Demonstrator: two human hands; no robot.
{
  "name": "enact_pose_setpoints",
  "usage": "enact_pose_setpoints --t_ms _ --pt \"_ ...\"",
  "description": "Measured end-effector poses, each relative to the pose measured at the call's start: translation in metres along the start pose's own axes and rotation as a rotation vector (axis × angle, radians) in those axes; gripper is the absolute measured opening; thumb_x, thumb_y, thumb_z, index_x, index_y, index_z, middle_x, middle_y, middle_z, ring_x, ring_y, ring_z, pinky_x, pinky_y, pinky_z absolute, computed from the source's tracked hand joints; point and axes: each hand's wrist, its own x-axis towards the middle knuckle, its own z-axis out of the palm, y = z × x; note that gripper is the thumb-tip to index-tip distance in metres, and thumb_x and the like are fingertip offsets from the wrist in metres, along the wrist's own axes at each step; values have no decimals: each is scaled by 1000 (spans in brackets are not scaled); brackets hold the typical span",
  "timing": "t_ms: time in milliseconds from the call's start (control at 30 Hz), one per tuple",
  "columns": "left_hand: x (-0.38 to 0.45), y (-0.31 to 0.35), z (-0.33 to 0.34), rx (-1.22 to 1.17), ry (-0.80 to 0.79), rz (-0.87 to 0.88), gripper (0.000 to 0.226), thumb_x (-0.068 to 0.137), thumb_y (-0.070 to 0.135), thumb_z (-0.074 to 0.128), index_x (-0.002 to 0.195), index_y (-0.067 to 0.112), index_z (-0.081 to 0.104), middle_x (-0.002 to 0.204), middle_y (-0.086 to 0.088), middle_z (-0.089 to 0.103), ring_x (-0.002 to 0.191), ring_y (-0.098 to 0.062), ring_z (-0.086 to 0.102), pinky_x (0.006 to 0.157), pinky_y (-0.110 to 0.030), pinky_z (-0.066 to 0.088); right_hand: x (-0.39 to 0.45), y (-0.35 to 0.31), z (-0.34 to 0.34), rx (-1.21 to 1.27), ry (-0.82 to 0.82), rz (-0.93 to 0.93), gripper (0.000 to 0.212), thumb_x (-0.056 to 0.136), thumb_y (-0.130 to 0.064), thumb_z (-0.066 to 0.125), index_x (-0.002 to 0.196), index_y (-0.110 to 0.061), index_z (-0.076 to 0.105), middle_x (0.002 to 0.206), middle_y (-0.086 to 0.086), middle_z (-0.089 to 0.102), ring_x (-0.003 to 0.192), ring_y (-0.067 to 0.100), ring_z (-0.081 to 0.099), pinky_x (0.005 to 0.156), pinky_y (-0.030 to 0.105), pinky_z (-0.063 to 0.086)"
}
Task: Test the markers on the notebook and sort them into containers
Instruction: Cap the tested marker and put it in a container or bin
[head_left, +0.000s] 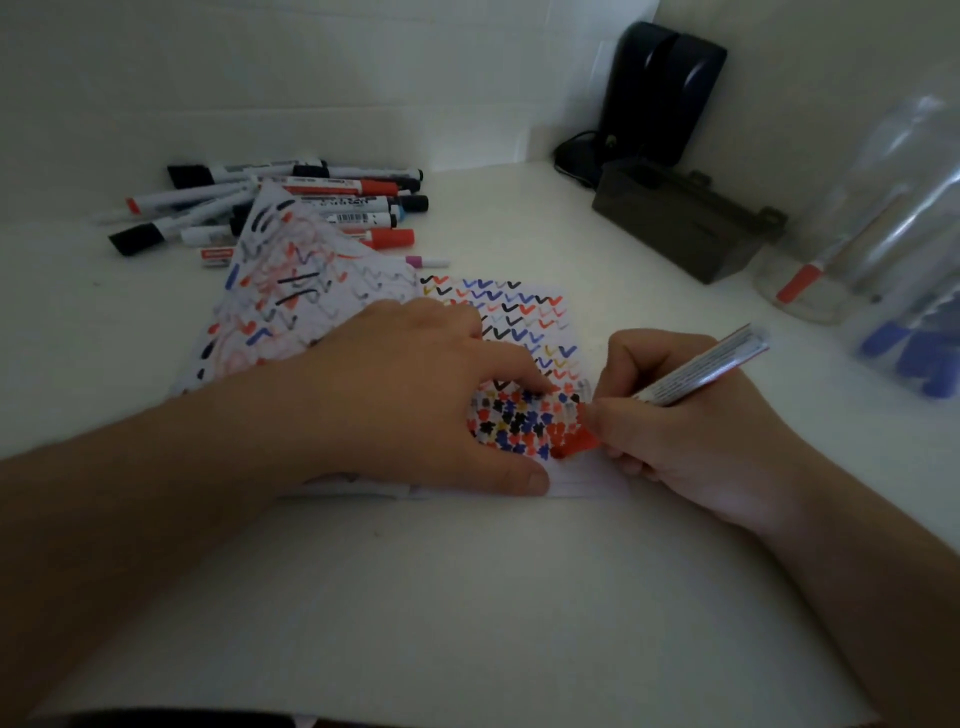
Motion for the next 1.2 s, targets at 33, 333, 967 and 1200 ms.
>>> enact_pose_setpoints --t_ms 33,333,967,1200 --pt "0 0 0 -3 1 -1 83 61 104 32 136 69 29 94 17 35 94 -10 40 81 -35 37 0 0 0 7 0 1 23 82 13 68 69 10 49 54 11 56 46 12 53 42 21 39" --pt "0 -11 6 -463 199 -3 42 105 20 51 133 44 30 109 21 65 95 -4 65 81 -33 59 7 2 -16 588 -55 65 27 76 -13 83 75 -13 56 59 7 48 45 14 35 41 17 27" --pt "-2 -17 -1 -596 154 111 16 100 38 54 111 49 48 109 32 69 101 15 62 83 -12 48 13 9 -23 655 -126 111 35 71 -28 66 99 -9 75 81 15 71 58 24 47 52 30 31" --pt "-5 -10 -6 -649 233 114 16 105 38 42 107 49 53 97 27 69 75 -4 64 65 -16 50 10 1 -17 535 -7 108 6 91 -18 67 91 -12 69 85 14 73 54 21 47 42 23 36"
